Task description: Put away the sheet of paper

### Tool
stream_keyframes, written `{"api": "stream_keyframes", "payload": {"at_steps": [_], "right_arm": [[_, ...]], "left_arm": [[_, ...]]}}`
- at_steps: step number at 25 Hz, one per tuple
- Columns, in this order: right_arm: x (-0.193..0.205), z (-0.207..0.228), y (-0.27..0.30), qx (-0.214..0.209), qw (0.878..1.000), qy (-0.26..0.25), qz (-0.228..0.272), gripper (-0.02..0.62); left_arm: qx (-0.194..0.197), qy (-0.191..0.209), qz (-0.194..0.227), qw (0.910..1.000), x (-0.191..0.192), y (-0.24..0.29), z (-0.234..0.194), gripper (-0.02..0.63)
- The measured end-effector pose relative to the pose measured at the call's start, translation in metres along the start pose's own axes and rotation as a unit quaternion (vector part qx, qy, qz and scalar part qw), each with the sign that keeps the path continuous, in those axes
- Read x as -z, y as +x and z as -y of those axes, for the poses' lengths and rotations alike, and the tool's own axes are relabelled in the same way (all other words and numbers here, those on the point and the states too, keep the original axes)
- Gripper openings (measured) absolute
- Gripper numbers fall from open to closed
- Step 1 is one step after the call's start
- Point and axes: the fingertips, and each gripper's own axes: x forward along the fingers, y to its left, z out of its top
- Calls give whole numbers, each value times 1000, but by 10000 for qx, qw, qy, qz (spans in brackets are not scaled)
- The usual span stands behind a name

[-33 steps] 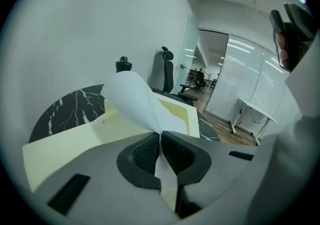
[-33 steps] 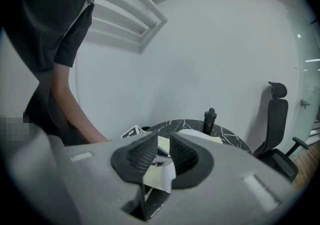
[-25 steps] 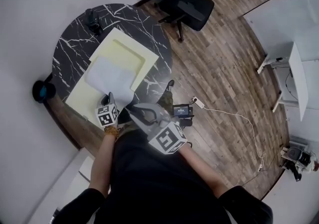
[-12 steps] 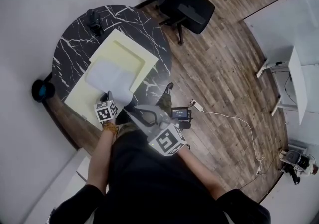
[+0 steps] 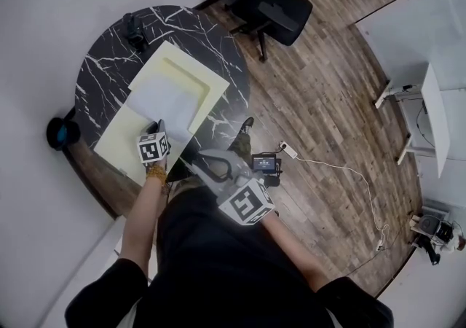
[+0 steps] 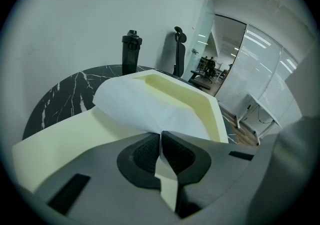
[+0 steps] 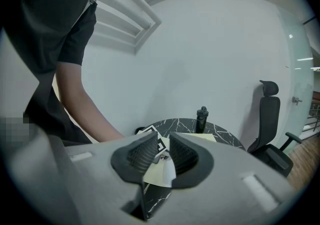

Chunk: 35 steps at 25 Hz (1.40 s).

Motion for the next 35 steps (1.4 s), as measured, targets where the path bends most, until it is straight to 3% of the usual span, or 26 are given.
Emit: {"api": "stream_keyframes", "payload": {"at_steps": [6,11,25,30,35], "right_arm": [[3,14,-3,156,9998,64,-48,67],[5,26,-7,291,9995,134,-34,67],[16,54,-14,614,9975,325,-88,67],[14,60,-17,651,9972,333,-126,67],[15,61,-14,607,9976,329,-96,67]], "left_arm": [[171,83,-194,9996,-11,19,11,21],[284,402,-514,9975,-23,25,22,21],[696,488,-953,9918,-43,63,41,21],[498,463,-1076,9919,-43,71,42,49],[273,699,-836,9937,-41,52,38,91]]}}
